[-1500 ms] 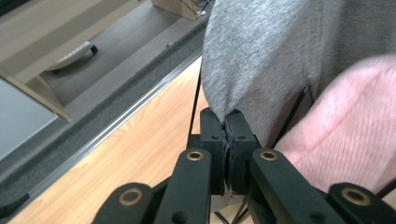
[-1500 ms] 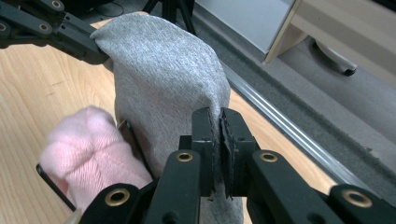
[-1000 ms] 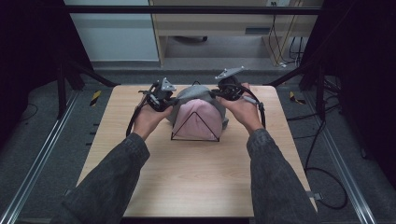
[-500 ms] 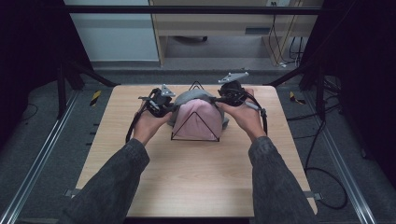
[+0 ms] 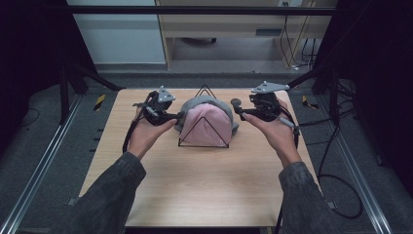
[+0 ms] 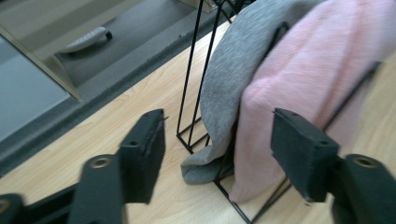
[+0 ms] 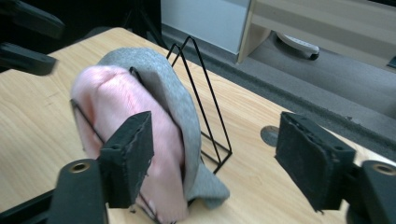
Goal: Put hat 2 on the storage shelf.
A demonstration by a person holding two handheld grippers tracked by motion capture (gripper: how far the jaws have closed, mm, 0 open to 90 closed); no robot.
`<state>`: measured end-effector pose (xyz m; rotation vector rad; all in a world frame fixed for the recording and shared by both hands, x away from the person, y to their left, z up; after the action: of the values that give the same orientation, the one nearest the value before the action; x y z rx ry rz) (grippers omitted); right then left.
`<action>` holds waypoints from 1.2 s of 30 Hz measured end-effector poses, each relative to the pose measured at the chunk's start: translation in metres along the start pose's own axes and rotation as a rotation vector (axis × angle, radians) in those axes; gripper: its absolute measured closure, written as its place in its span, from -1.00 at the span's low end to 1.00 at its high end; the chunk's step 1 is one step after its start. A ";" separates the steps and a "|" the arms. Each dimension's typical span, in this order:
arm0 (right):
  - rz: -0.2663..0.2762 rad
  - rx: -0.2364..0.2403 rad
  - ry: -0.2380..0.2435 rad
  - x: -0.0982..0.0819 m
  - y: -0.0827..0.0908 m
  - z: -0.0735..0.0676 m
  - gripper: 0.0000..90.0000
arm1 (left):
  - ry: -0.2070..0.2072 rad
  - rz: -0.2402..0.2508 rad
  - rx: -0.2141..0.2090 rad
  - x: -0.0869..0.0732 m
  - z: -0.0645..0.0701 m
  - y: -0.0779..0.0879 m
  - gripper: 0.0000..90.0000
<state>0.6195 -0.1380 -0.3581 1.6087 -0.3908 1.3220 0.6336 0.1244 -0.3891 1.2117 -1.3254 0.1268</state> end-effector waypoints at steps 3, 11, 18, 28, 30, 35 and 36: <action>0.003 0.001 -0.024 -0.010 0.012 -0.001 -0.49 | -0.025 -0.011 -0.015 -0.005 0.007 0.019 -0.44; -0.038 0.008 -0.053 -0.061 0.021 -0.010 -0.62 | -0.033 -0.055 -0.081 -0.047 0.027 0.034 -0.69; -0.132 0.045 -0.098 -0.124 0.016 -0.030 -0.73 | -0.013 -0.145 -0.128 -0.113 0.049 0.030 -0.76; -0.302 0.062 -0.176 -0.197 -0.008 -0.042 -0.82 | 0.058 -0.281 -0.149 -0.191 0.058 0.015 -0.82; -0.326 0.065 -0.167 -0.205 -0.011 -0.043 -0.82 | 0.044 -0.299 -0.138 -0.198 0.058 0.015 -0.82; -0.357 0.054 -0.161 -0.212 -0.014 -0.047 -0.83 | 0.046 -0.333 -0.130 -0.205 0.056 0.010 -0.85; -0.373 0.052 -0.148 -0.215 -0.014 -0.047 -0.83 | 0.044 -0.333 -0.128 -0.205 0.056 0.010 -0.87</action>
<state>0.5266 -0.1614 -0.5570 1.7295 -0.1348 0.9416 0.5231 0.1992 -0.5542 1.2945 -1.0606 -0.1659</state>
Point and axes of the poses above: each handheld gripper's, and its own axes: y roughly backward along the jaws, x roughly out of its top, z roughly to its right, the point moved 8 cm from there along -y, roughly forward along the jaws, and after that the axes turned 1 degree about -x, right-handed, at the moved point
